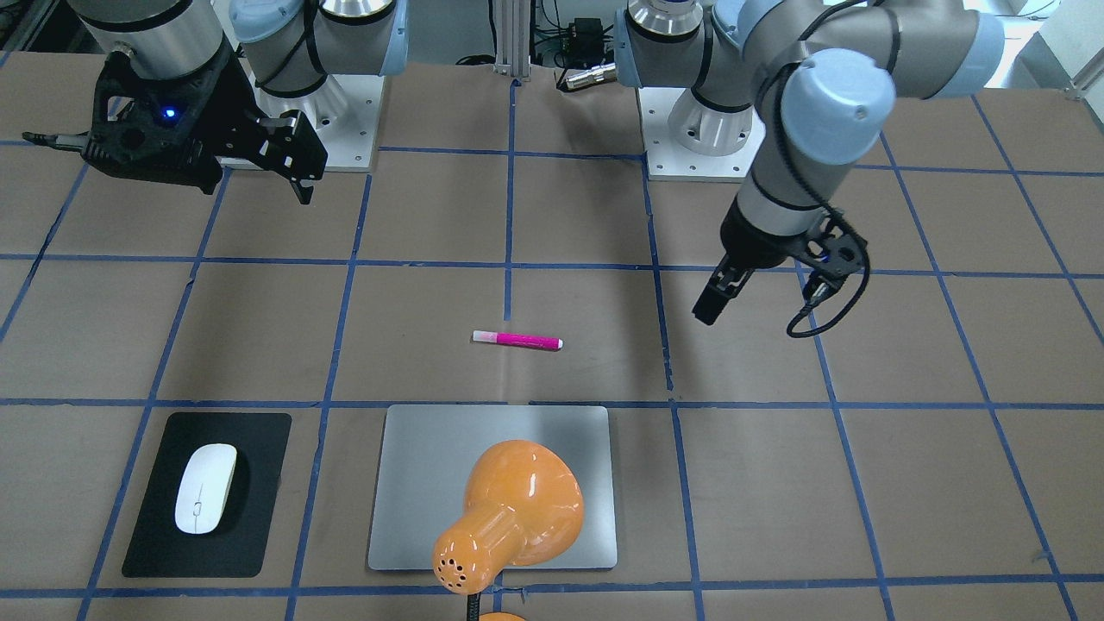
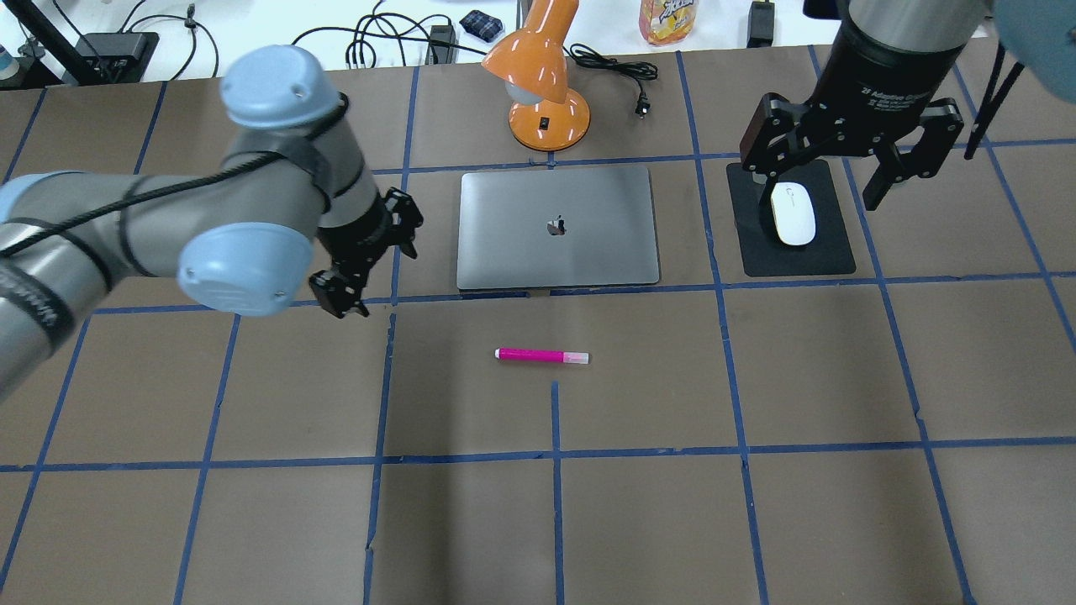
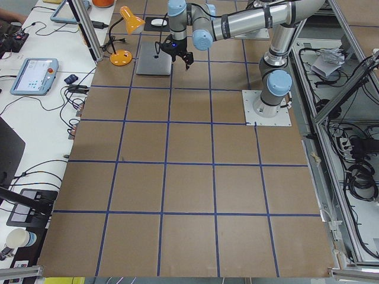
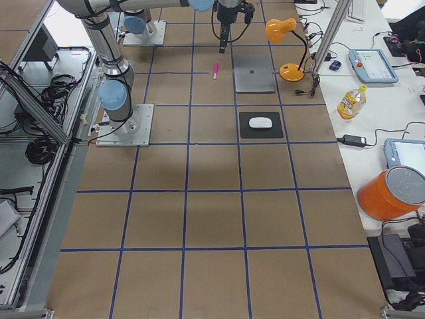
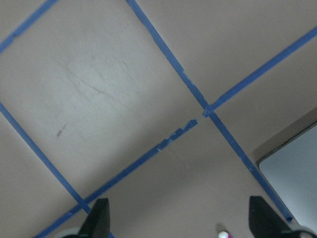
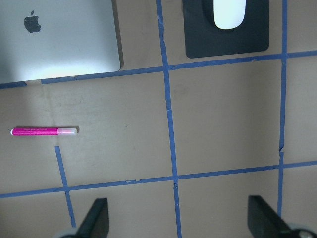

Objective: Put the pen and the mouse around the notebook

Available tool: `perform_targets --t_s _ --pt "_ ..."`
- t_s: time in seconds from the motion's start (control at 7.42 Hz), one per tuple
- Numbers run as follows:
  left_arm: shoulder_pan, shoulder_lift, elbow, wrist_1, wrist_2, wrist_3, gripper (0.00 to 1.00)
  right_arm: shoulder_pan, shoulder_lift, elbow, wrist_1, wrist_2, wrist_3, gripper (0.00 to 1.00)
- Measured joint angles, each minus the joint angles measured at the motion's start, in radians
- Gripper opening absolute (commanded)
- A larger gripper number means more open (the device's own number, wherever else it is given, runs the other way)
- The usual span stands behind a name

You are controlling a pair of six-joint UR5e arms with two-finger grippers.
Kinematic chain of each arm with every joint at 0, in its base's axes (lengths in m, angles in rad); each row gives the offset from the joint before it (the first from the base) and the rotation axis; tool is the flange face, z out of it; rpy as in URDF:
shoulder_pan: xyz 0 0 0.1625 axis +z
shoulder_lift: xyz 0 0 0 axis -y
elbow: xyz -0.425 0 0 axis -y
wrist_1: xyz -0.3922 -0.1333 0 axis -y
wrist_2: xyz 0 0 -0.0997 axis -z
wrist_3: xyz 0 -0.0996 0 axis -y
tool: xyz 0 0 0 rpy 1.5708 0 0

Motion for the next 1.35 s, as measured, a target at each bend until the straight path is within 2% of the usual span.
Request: perform_targets --t_s 0.27,0.4,0.67,0.94,1.08,1.35 --pt "0.075 0.06 0.001 -0.029 0.032 0.33 1.0 0.003 -0.002 0.001 -0.017 0.0 -0.001 1.0" --pt "0.073 0.079 0.0 -0.042 0.037 0.424 1.0 0.003 -0.002 -0.002 -0.018 0.0 -0.001 1.0" --pt "-0.009 0.087 0.047 -0.1 0.002 0.485 1.0 0.003 0.0 -0.016 -0.021 0.001 -0.001 1.0" --pt "-0.084 0.043 0.195 -0.209 0.005 0.494 1.0 0.003 0.005 -0.031 -0.037 0.004 0.0 1.0" --pt "-0.101 0.006 0.255 -0.229 0.007 0.495 1.0 0.003 0.012 -0.044 -0.041 0.006 0.001 1.0" --pt "-0.137 -0.032 0.3 -0.236 0.009 0.495 1.0 0.003 0.021 -0.065 -0.038 0.005 0.01 1.0"
